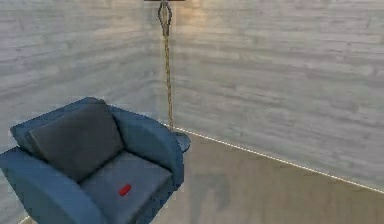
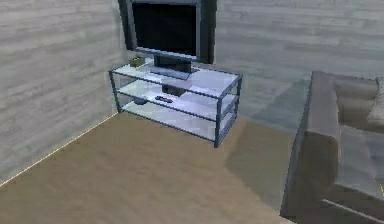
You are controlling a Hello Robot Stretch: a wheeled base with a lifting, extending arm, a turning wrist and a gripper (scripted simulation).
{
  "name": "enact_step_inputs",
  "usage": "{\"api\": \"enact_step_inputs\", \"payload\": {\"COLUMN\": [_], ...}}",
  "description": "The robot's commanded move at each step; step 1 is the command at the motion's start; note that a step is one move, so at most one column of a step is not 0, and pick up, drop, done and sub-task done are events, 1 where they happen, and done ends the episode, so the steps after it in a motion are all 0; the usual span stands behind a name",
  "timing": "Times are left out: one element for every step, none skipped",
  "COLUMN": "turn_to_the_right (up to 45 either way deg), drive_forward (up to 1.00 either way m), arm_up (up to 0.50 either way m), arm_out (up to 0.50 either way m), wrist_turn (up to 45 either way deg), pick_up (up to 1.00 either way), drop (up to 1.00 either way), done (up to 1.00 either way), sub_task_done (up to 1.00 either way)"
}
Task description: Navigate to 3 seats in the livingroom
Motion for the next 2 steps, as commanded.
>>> {"api": "enact_step_inputs", "payload": {"turn_to_the_right": [0.0,-30.0], "drive_forward": [0.1,0.0], "arm_up": [0.0,0.0], "arm_out": [0.0,0.0], "wrist_turn": [0.0,0.0], "pick_up": [0.0,0.0], "drop": [0.0,0.0], "done": [0.0,0.0], "sub_task_done": [0.0,0.0]}}
